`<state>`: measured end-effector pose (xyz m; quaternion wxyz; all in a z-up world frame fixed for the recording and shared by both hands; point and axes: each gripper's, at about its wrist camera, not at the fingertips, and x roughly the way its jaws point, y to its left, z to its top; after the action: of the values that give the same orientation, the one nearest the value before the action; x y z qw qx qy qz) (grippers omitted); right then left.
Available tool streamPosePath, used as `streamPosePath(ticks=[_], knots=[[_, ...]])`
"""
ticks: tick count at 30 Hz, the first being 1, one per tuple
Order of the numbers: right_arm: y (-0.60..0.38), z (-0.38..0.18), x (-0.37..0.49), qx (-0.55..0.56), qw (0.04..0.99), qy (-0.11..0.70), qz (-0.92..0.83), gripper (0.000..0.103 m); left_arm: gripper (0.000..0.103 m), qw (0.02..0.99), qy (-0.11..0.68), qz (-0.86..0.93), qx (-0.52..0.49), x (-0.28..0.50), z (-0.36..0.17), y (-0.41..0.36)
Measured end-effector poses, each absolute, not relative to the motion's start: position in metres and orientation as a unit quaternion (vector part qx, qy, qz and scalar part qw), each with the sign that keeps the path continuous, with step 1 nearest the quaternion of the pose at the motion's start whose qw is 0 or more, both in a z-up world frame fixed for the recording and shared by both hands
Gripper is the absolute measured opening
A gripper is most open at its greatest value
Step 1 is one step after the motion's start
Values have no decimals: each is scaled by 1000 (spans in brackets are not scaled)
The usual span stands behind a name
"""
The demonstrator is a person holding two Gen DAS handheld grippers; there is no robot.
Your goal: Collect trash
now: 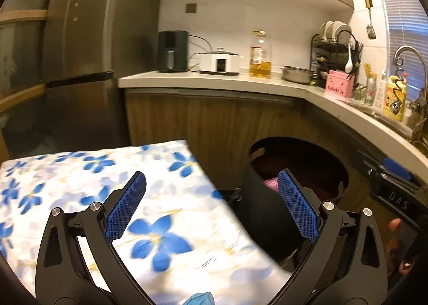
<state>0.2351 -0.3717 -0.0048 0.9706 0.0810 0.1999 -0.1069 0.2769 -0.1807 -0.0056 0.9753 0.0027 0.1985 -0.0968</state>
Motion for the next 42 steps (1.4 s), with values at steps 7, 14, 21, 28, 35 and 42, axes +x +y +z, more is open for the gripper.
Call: streamPosePath(ticks=[7, 14, 21, 28, 35, 42], knots=[[-336, 2, 200, 56, 971, 206, -108, 97, 97, 975, 210, -68, 12, 233, -5, -146], [-306, 10, 159, 41, 968, 216, -118, 97, 97, 974, 212, -76, 2, 189, 0, -119], [-283, 15, 119, 39, 967, 218, -125, 97, 97, 974, 211, -80, -5, 151, 1, -96], [-265, 17, 87, 31, 967, 216, -129, 97, 97, 973, 212, -90, -20, 124, 0, -81], [-250, 22, 62, 16, 970, 205, -129, 97, 97, 974, 208, -92, -28, 102, 1, -71], [-241, 26, 50, 13, 972, 196, -126, 97, 97, 976, 196, -86, -29, 89, 7, -64]])
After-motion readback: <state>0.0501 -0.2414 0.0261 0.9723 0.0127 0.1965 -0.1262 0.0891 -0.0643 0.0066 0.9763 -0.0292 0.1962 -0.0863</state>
